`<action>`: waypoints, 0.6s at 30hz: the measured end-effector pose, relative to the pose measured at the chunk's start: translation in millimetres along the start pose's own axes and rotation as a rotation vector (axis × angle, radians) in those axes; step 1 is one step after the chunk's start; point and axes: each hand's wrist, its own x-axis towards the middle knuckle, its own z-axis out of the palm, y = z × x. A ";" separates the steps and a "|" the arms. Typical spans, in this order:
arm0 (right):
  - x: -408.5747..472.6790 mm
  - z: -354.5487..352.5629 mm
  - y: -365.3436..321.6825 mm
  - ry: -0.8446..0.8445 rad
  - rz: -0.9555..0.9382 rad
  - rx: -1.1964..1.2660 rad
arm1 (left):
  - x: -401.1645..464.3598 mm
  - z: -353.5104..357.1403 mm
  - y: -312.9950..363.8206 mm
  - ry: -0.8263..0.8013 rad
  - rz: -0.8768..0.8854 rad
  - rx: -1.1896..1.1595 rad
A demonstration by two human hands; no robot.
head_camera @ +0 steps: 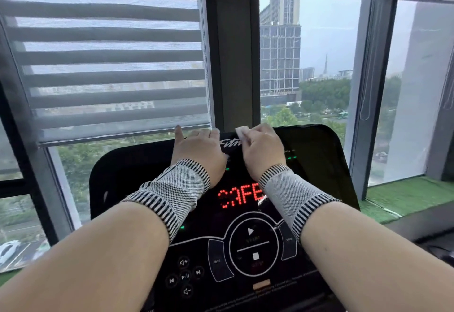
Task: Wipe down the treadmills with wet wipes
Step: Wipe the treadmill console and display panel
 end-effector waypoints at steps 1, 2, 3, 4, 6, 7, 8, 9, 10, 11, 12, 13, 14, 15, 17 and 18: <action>3.9 -2.1 2.0 0.036 0.088 0.000 | 0.2 0.4 0.1 0.000 0.000 -0.002; 4.8 -2.7 1.3 0.055 0.137 0.002 | 0.3 0.5 0.3 0.001 -0.001 -0.003; 3.2 -1.8 -4.1 0.043 0.115 -0.007 | 0.4 0.7 0.1 0.001 0.001 -0.002; 0.6 1.6 -10.0 -0.001 0.033 -0.011 | 0.5 0.8 -0.4 0.001 0.004 0.000; -4.9 4.2 -17.3 -0.085 -0.114 -0.004 | 0.7 1.0 -0.8 0.006 0.005 -0.007; -2.6 2.1 -15.3 -0.094 -0.105 -0.016 | 0.4 1.0 -0.6 0.007 0.005 -0.011; 2.3 0.3 -9.6 -0.068 -0.047 -0.031 | -0.1 1.0 -0.9 0.004 0.005 -0.014; 6.1 -1.7 -4.2 -0.016 0.039 -0.030 | -0.5 0.8 -1.2 0.000 0.004 -0.013; 6.9 -3.0 -1.1 0.028 0.107 -0.023 | -0.2 0.7 -1.5 -0.003 0.006 -0.007; 4.7 -2.5 -3.3 0.038 0.113 -0.031 | 0.7 0.8 -2.3 -0.008 0.010 0.004; 1.5 0.7 -7.4 0.012 0.052 -0.046 | 1.2 0.2 -3.5 -0.014 0.017 0.010; -2.5 4.1 -12.0 -0.036 -0.033 -0.043 | 2.1 -1.0 -4.8 -0.018 0.026 0.005; -6.2 5.0 -14.1 -0.074 -0.098 -0.023 | 2.5 -2.7 -5.9 -0.019 0.034 -0.013; -6.0 2.5 -13.3 -0.089 -0.102 -0.018 | 2.1 -4.3 -7.7 -0.020 0.036 -0.036; 3.6 -2.6 -1.5 -0.019 0.019 -0.045 | -1.3 -7.3 -14.9 -0.008 0.017 -0.072; 5.2 -5.5 2.9 0.031 0.113 -0.045 | -4.2 -7.7 -19.8 0.003 -0.002 -0.076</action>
